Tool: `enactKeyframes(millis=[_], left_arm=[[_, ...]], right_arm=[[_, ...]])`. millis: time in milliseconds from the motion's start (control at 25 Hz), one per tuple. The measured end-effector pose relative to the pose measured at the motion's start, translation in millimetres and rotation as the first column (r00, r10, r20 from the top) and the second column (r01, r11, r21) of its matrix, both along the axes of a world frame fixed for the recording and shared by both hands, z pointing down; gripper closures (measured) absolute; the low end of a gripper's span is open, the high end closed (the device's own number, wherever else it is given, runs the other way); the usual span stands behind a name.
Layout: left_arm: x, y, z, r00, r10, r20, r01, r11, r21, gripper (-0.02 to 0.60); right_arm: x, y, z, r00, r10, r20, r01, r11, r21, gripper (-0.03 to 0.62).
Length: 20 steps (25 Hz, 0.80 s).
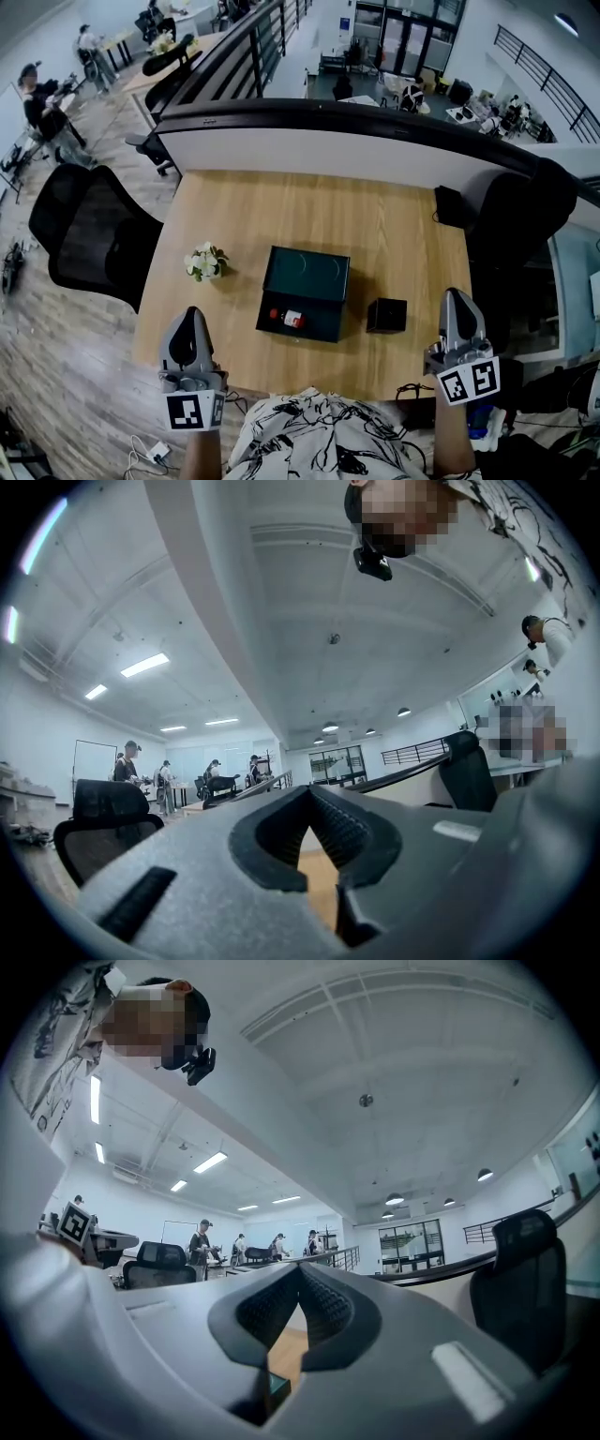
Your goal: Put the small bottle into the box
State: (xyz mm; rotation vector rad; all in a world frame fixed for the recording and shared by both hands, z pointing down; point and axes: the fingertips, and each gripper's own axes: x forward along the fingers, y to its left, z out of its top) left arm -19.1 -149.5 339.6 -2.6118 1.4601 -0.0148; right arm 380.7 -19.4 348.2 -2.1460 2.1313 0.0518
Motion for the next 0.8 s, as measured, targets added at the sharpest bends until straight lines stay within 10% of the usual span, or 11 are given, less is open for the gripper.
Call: enactKeyframes(millis=[800], left_arm=[[8.7,-2.5,3.0,0.999,0.029,-0.018,-0.029,1.000,0.010,0.580]], right_arm=[[10.6,16.9,1.1,0.998,0.062,-0.030,-0.062,0.998,0.014,0.589]])
